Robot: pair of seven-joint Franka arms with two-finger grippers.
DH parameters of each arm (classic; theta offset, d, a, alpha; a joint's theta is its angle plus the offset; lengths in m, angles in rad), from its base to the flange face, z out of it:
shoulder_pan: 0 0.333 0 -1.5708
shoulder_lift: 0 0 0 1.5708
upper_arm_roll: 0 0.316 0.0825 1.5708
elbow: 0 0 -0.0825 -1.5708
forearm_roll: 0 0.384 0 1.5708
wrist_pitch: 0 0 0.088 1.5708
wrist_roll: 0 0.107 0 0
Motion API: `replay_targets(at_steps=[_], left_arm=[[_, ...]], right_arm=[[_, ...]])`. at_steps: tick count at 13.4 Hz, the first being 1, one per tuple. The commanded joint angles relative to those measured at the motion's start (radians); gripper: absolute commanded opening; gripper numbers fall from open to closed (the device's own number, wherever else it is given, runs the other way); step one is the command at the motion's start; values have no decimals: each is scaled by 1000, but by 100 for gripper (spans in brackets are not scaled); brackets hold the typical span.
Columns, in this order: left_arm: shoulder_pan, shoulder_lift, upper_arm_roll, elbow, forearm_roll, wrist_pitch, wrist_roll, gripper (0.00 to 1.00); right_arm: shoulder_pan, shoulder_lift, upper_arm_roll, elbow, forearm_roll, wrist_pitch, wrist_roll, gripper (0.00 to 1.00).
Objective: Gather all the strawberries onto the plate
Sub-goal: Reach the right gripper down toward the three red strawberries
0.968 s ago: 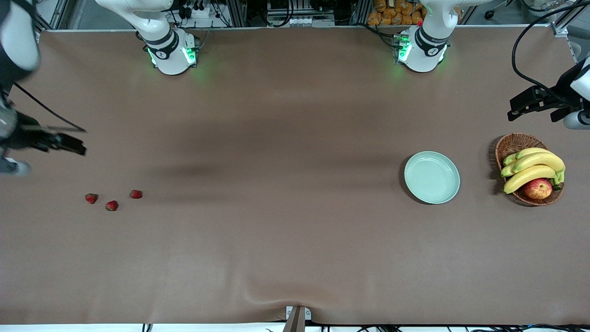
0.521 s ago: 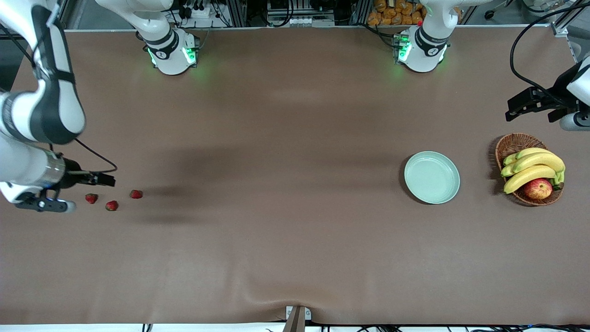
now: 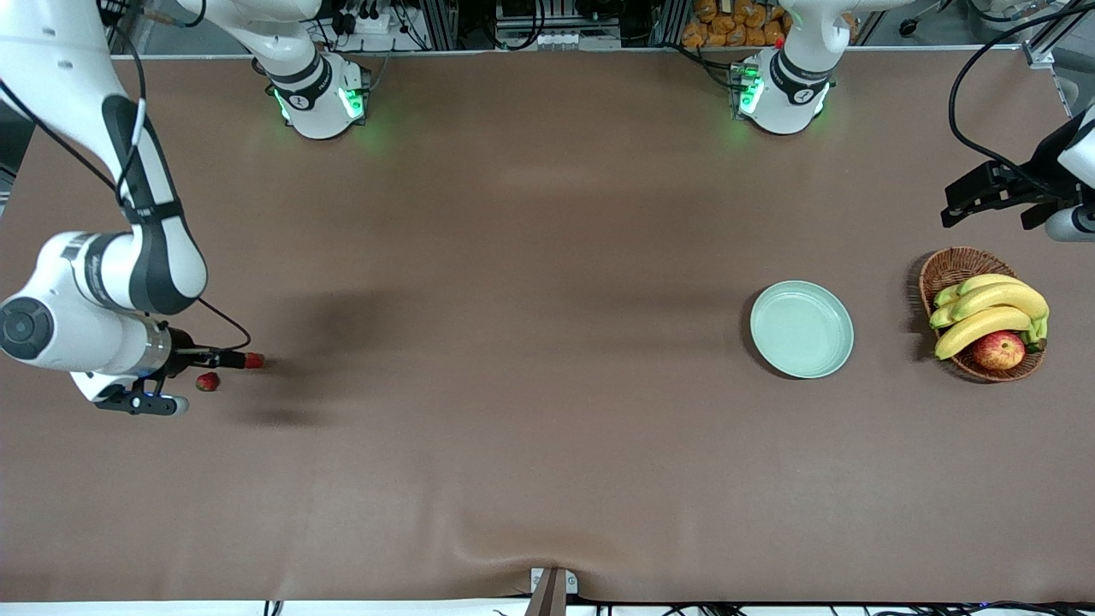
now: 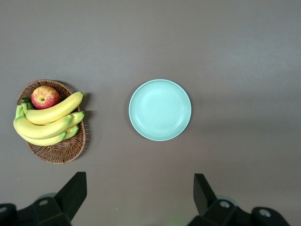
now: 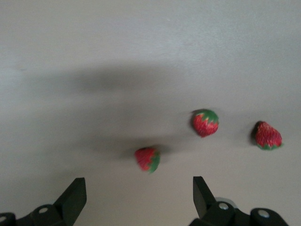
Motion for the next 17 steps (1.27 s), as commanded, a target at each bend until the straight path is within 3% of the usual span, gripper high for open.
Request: replay_targets(at_steps=[1,6,17], left_arm=[[-5,-1,-2,3,-20,9,-4,100],[-12,1,-5,0,-18,19,-2,100],[-14,16,-14,-4,-17,19,-2,100]], right_arm=[[-33,37,18,-2,-17,40,-17,100],[-32,108,18,-2,-9,100,-10,100],[-18,111,19,-60,-9,97,-3,100]])
